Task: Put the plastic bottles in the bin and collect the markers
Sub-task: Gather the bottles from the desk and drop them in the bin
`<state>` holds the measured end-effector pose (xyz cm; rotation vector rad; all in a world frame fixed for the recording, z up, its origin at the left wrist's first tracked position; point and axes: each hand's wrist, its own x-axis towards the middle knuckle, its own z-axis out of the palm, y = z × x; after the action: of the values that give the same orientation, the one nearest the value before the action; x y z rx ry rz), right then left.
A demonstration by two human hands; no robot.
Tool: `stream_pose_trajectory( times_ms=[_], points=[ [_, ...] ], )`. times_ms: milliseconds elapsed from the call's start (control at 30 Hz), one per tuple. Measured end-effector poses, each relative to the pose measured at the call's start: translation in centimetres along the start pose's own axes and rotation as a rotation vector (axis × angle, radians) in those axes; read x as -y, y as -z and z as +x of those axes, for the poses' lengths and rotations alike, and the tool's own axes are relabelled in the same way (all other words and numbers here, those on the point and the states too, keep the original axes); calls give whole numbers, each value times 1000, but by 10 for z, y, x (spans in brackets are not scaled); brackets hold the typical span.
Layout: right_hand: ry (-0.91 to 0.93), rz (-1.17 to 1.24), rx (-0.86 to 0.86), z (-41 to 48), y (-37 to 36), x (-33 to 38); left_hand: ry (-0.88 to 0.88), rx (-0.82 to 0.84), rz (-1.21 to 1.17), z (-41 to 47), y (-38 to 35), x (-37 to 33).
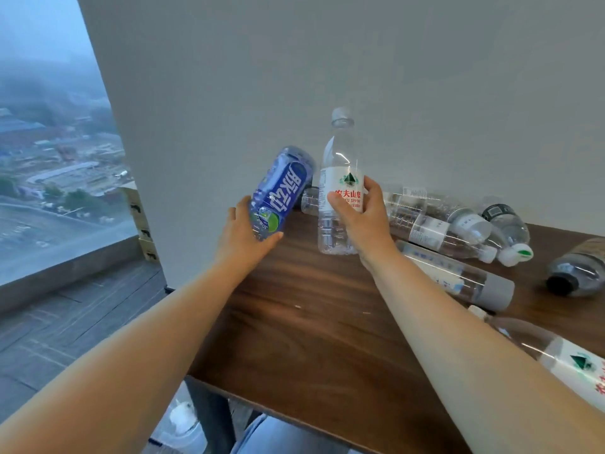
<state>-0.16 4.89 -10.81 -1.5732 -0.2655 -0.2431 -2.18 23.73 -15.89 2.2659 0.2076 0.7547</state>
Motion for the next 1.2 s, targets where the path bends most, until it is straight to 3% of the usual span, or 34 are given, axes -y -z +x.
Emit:
stream_pose_trajectory(
  times_ms=[267, 533, 733, 867, 1067, 1200],
  points=[
    [-155, 70, 278, -25, -112, -11, 79, -321, -161, -19, 87, 62],
    [-395, 142, 514, -50, -253, -25, 207, -418, -87, -39, 178, 141],
    [-553, -107, 498, -57, -303, -51, 290, -357, -8, -54, 204, 186],
    [-522, -349, 510, -57, -311, -66, 328, -309, 35, -57, 204, 204],
    [-347, -300, 476, -55, -309, -70, 428, -148, 112, -61, 183, 223],
    [-352, -304, 454, -54, -306, -71, 613, 97, 162, -65, 164, 240]
  ],
)
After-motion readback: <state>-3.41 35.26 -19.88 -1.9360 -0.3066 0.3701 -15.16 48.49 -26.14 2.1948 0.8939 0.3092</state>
